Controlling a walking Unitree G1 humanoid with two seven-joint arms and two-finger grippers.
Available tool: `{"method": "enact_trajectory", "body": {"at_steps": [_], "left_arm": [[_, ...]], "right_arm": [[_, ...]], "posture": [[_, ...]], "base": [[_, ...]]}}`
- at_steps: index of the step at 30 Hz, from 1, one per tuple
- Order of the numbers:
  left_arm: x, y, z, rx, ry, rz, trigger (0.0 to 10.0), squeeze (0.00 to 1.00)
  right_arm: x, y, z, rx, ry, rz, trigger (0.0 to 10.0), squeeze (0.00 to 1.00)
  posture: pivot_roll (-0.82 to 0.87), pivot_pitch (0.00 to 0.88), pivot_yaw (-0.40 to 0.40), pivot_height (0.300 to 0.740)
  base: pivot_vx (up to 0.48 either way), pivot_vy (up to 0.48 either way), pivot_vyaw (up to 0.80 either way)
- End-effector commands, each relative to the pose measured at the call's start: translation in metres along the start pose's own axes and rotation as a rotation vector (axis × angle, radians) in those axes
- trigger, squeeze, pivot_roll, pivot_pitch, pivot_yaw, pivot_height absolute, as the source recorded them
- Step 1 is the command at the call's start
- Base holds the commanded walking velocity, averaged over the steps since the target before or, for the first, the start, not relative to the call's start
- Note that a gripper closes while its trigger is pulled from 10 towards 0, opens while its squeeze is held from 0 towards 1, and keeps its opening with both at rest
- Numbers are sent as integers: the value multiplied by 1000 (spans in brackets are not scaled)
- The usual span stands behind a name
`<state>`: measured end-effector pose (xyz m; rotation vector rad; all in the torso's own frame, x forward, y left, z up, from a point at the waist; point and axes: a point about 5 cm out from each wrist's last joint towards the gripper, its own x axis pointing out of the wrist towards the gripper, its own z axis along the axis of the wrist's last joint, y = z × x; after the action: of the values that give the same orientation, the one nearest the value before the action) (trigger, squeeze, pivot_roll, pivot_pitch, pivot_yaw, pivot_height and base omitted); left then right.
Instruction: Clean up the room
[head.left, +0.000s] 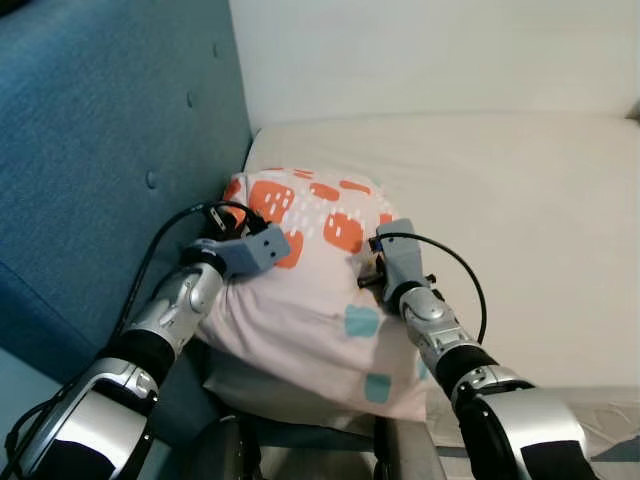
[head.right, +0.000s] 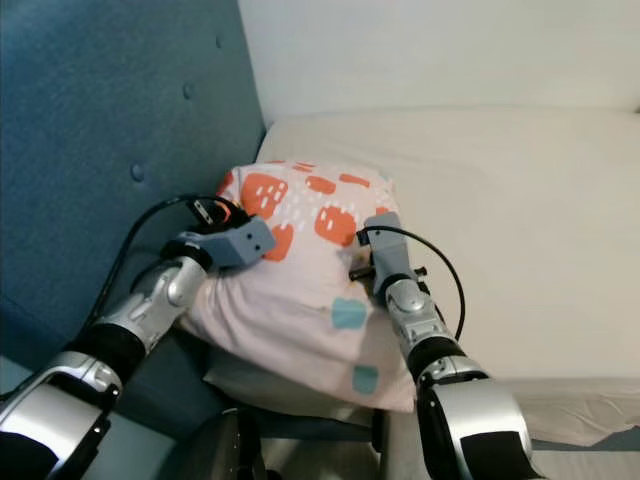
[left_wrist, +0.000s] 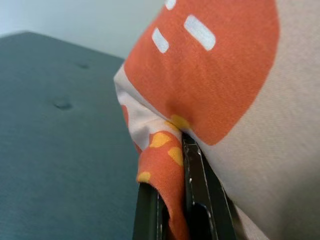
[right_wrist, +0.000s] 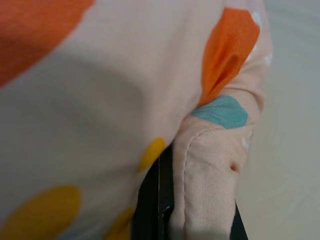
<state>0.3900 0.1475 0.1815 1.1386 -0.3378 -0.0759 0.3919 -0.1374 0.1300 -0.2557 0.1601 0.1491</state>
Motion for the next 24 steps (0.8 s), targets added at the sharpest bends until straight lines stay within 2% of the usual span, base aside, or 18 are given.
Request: {"method": "enact_trajectory", "body": {"at_steps": [1,5,7,8,9,10,12,14,17,19,21,24], "left_arm": [[1,5,-6,27,33,38,10000,0],[0,9,-14,42,75,74,10000,0],[4,20,-15,48,93,129,10000,0],[4,20,-15,48,93,129,10000,0],[13,43,-13,48,100,232,10000,0],[13,43,-13,48,100,232,10000,0],[21,75,-9,52,98,369,10000,0],[25,100,-7,60,96,463,10000,0],[26,109,-6,59,96,499,10000,0],[26,125,-6,62,91,555,10000,0],[25,128,-7,74,86,560,10000,0],[17,125,-17,111,80,537,10000,0]], "right_arm": [[-4,0,-15,-32,63,4,10000,0],[-4,-3,-17,-69,82,-10,10000,0],[-3,-7,-14,-109,87,-22,10000,0],[-3,-7,-14,-109,87,-22,10000,0],[1,-13,2,-127,42,-59,10000,0],[1,-13,2,-127,42,-59,10000,0],[6,-19,30,-114,-52,-90,10000,0],[9,-19,54,-82,-131,-86,10000,0],[10,-18,62,-78,-160,-73,10000,0],[11,-12,81,-118,-225,-35,10000,0],[12,-9,88,-137,-249,-13,10000,0],[12,0,93,-228,-274,40,10000,0]], "posture": [[42,342,28,598],[50,356,21,598],[57,367,16,598],[57,367,16,598],[56,371,14,598],[56,371,14,598],[52,370,12,598],[52,367,11,598],[52,367,11,598],[56,365,9,598],[58,363,7,598],[60,362,7,598]], "base": [[0,0,0],[0,0,0],[0,0,0],[0,0,0],[0,0,0],[0,0,0],[0,0,0],[0,0,0],[0,0,0],[0,0,0],[0,0,0],[0,0,0]]}}
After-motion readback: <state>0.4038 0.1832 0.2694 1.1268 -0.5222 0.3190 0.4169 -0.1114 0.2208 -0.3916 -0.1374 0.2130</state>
